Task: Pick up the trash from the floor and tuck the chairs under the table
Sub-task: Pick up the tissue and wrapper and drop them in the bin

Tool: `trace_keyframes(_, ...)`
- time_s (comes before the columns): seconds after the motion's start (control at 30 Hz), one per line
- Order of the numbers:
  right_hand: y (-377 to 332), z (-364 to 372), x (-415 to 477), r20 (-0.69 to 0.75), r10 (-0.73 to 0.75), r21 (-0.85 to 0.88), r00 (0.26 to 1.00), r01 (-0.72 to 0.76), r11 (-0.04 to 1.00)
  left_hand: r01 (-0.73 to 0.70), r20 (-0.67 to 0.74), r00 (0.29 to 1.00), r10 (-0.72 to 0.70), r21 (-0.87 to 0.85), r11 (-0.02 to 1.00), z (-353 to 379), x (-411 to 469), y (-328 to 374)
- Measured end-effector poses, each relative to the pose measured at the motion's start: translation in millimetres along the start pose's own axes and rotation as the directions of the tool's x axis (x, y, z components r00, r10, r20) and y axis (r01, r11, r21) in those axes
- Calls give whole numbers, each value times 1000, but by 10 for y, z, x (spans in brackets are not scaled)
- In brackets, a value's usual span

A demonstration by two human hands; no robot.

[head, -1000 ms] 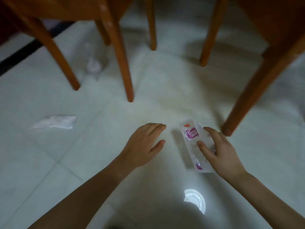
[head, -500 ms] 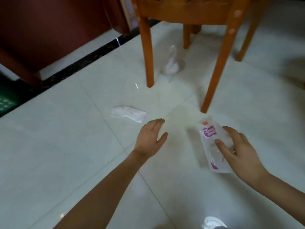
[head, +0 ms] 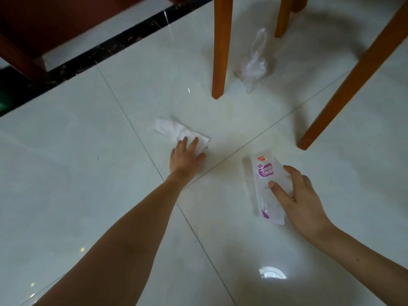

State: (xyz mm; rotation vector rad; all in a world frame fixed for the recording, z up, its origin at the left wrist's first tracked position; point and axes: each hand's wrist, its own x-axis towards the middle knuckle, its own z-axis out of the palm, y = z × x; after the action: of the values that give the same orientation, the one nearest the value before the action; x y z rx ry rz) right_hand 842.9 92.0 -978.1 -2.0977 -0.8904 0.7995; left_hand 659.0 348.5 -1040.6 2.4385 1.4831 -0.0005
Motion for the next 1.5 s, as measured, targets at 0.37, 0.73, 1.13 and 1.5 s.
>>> trace_keyframes(0.37,257,-63,-128,-16,62,-21,998,-62,998,-429,-186,899,397,-193,882,368,-864,491)
trace_keyframes(0.73,-18,-500,-1472,-73,295,97,953,-287,953,-83,-57,996,61,-584,808,-458,-2015,973)
trace_keyframes(1.13,-3099,-2165,-2845,-158,331,230,930,-291,929,159,65,985,-157,-686,710,-4388,-3108,1539)
trace_keyframes(1.5,-5826,-3960,-4112,-187,30,202,982,8,979,-55,-152,981,-116,-806,590,-7802,-4393,2343)
